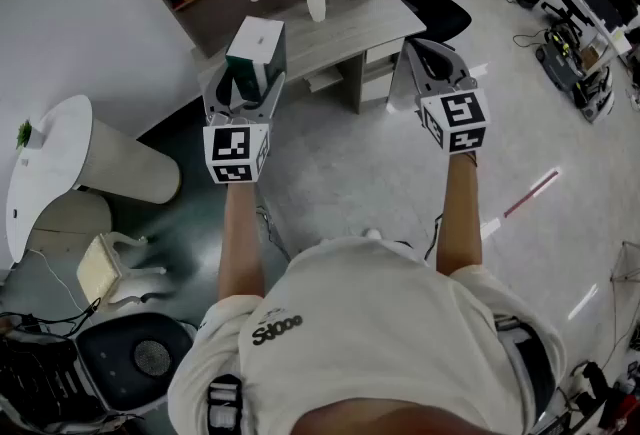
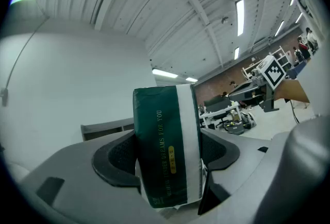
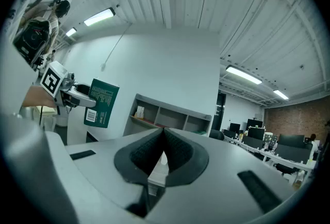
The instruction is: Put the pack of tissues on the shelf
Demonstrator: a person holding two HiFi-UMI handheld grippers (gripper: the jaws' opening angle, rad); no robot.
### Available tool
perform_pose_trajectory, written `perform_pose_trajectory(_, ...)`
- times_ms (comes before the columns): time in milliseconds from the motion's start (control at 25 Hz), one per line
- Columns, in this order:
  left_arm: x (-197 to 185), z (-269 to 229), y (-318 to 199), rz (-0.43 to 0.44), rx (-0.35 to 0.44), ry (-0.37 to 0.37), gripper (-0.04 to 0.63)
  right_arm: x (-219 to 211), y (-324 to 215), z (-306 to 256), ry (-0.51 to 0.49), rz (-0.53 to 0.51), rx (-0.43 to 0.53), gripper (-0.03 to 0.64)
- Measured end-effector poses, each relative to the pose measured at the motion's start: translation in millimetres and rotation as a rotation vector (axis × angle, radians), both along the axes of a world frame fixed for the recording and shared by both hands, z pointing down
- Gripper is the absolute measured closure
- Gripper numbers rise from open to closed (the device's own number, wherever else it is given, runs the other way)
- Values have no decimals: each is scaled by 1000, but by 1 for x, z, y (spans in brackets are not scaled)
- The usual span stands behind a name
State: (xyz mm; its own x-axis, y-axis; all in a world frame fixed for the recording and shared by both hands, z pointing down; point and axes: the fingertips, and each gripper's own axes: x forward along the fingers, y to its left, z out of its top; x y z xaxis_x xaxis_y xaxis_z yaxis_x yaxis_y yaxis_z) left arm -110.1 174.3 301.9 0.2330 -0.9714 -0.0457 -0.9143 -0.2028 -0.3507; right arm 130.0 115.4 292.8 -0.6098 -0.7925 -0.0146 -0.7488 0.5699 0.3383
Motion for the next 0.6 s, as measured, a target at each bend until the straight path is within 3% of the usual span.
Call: perform_pose_trajectory(600,53,25,-20,-88,-64,7,239,30,-32,32,15,-148,-47,623)
